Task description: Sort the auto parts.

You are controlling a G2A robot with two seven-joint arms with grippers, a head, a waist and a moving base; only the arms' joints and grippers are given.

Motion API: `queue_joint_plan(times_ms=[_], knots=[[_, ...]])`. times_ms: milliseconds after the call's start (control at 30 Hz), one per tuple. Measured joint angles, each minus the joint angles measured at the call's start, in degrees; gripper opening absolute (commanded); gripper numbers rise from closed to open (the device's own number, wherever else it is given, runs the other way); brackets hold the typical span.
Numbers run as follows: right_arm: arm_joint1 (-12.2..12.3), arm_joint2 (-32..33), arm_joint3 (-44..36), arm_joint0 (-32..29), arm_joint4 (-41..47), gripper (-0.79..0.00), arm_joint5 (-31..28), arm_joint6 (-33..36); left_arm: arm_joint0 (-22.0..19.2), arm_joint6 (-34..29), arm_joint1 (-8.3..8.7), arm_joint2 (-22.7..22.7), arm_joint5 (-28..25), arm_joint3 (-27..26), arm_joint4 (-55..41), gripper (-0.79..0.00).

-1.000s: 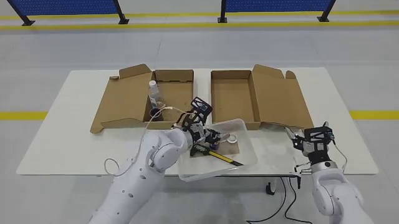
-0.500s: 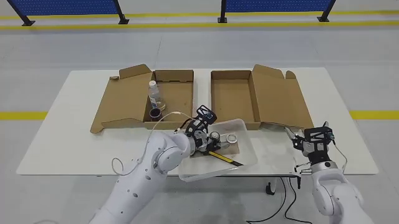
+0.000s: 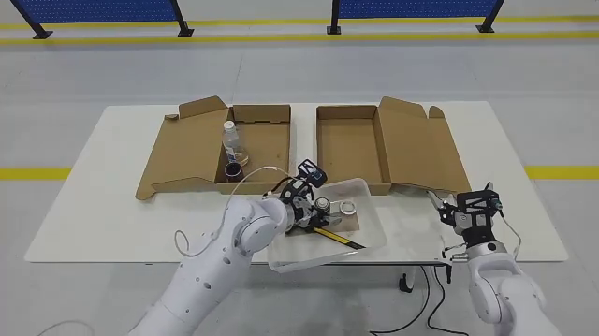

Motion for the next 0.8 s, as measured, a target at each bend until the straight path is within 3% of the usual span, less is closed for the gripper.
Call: queue_joint_plan(times_ms=[267, 433, 533, 633, 800], knots=[[0.00, 0.00, 0.00, 0.00, 0.00, 0.000, 0.00, 0.00, -1.34, -0.19, -0.25, 1.11, -0.07, 1.98, 0.02, -0.071], [0.00, 0.00, 0.00, 0.00, 0.00, 0.000, 0.00, 0.00, -2.11, 0.20, -0.39, 1.83, 0.01, 3.70, 0.90, -0.154], [0.00, 0.00, 0.00, 0.00, 0.00, 0.000, 0.00, 0.00, -2.62, 0.24, -0.51, 2.17, 0.31, 4.85, 1.09, -0.129], [0.00, 0.00, 0.00, 0.00, 0.00, 0.000, 0.00, 0.00, -2.93, 0.41, -0.62, 2.43, 0.46, 5.56, 0.87, -0.154], [0.00, 0.00, 0.00, 0.00, 0.00, 0.000, 0.00, 0.00, -3.28, 1.13, -0.72, 2.77, 0.75, 6.30, 1.37, -0.231]])
